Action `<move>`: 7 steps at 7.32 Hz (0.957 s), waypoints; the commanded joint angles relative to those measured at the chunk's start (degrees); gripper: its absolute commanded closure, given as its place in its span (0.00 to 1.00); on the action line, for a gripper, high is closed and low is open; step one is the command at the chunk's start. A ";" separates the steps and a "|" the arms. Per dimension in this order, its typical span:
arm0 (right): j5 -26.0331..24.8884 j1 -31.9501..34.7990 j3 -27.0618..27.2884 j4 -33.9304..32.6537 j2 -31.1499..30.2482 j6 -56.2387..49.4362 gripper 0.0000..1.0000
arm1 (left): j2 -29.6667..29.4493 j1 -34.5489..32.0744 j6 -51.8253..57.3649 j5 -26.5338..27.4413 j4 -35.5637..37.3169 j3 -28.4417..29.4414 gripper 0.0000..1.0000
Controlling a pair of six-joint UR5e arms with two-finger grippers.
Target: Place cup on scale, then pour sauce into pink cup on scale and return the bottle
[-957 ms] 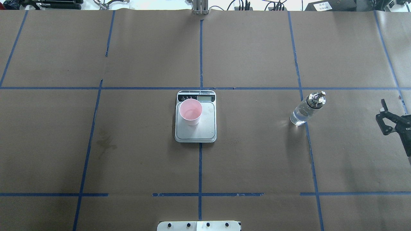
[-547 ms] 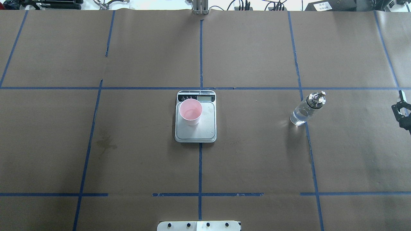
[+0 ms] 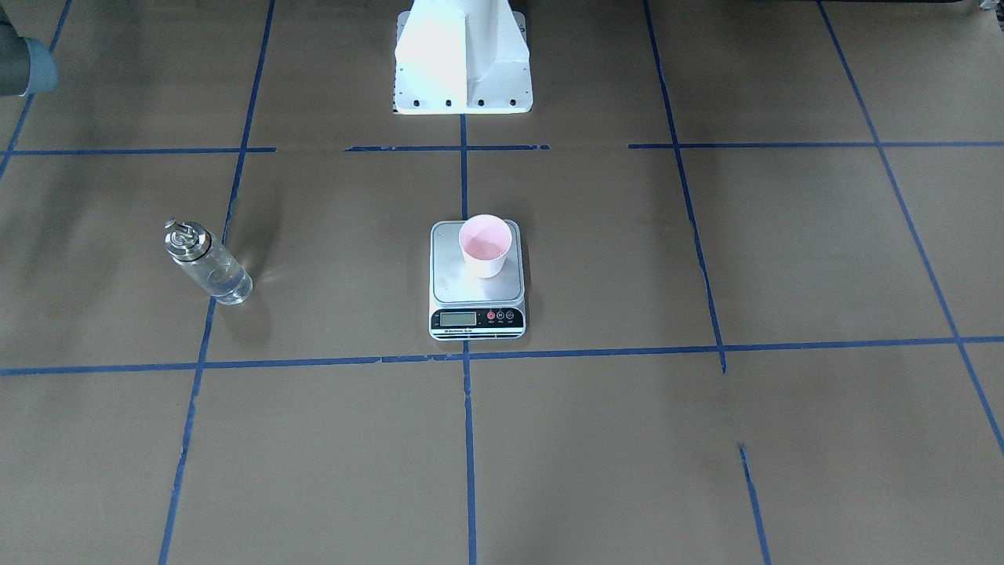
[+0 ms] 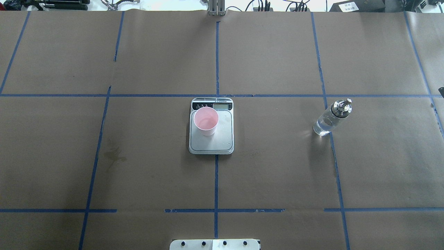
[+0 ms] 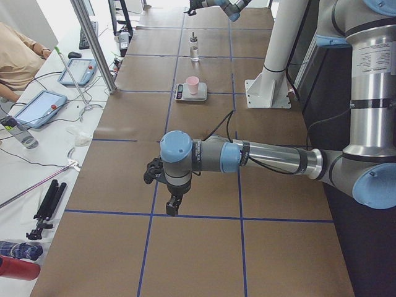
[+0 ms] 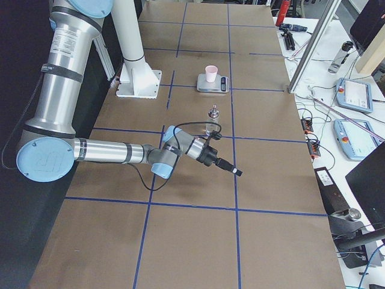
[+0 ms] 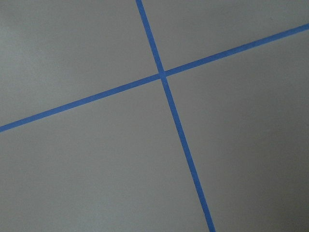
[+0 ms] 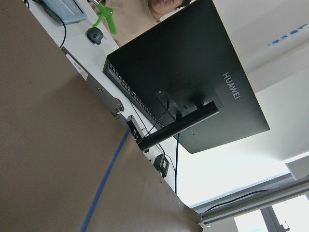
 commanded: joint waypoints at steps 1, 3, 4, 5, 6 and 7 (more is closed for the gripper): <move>27.44 15.51 -0.05 -17.19 7.28 -0.09 0.00 | 0.00 -0.01 0.00 0.00 -0.11 0.03 0.00; 34.64 18.55 -0.05 -25.52 9.51 -0.26 0.00 | 0.09 -0.01 0.00 0.00 -0.11 0.03 0.00; 45.47 21.61 -0.22 -33.37 12.12 -0.35 0.00 | 0.09 -0.01 0.00 0.00 -0.11 0.20 0.00; 54.80 26.25 0.21 -41.54 13.36 -0.44 0.00 | 0.09 -0.01 0.00 0.00 -0.11 0.21 0.00; 64.46 31.60 -0.13 -44.67 13.20 -0.44 0.00 | 0.09 -0.01 0.00 0.00 -0.11 0.29 0.00; 72.48 36.79 0.30 -51.75 13.29 -0.53 0.00 | 0.09 -0.01 0.00 0.00 -0.19 0.21 0.00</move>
